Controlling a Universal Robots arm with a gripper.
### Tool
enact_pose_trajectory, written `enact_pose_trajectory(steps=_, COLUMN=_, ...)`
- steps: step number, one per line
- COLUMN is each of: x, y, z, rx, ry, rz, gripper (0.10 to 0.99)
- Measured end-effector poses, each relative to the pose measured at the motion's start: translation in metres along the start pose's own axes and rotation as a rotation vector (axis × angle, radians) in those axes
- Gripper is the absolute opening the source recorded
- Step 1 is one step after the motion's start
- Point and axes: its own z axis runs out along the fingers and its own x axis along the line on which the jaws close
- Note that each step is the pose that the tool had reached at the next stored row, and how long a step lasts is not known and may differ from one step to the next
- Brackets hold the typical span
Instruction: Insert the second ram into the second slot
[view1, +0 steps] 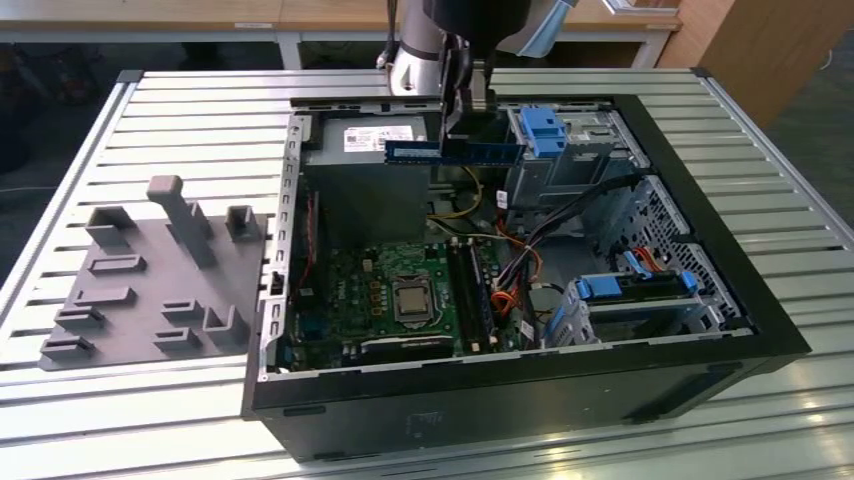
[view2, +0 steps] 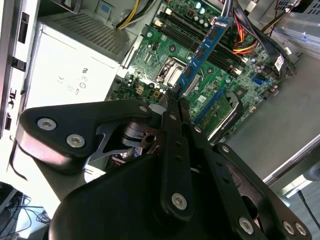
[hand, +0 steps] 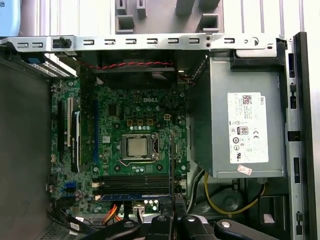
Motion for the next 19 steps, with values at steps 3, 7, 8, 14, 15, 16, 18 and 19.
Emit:
enact_pose_trajectory(steps=3, x=0.0000, y=0.0000, z=0.0000, rx=0.000, ry=-0.0001, rz=0.004, gripper=0.133)
enact_pose_trajectory(steps=7, x=0.0000, y=0.0000, z=0.0000, rx=0.000, ry=-0.0004, rz=0.010, gripper=0.133)
enact_pose_trajectory(steps=8, x=0.0000, y=0.0000, z=0.0000, rx=0.000, ry=-0.0004, rz=0.012, gripper=0.133)
enact_pose_trajectory(steps=14, x=0.0000, y=0.0000, z=0.0000, rx=0.000, ry=-0.0009, rz=0.024, gripper=0.133)
enact_pose_trajectory(steps=15, x=0.0000, y=0.0000, z=0.0000, rx=0.000, ry=-0.0010, rz=0.027, gripper=0.133)
enact_pose_trajectory(steps=16, x=0.0000, y=0.0000, z=0.0000, rx=0.000, ry=-0.0011, rz=0.030, gripper=0.133)
enact_pose_trajectory(steps=18, x=0.0000, y=0.0000, z=0.0000, rx=0.001, ry=-0.0013, rz=0.035, gripper=0.133)
enact_pose_trajectory(steps=19, x=0.0000, y=0.0000, z=0.0001, rx=0.001, ry=-0.0015, rz=0.038, gripper=0.133)
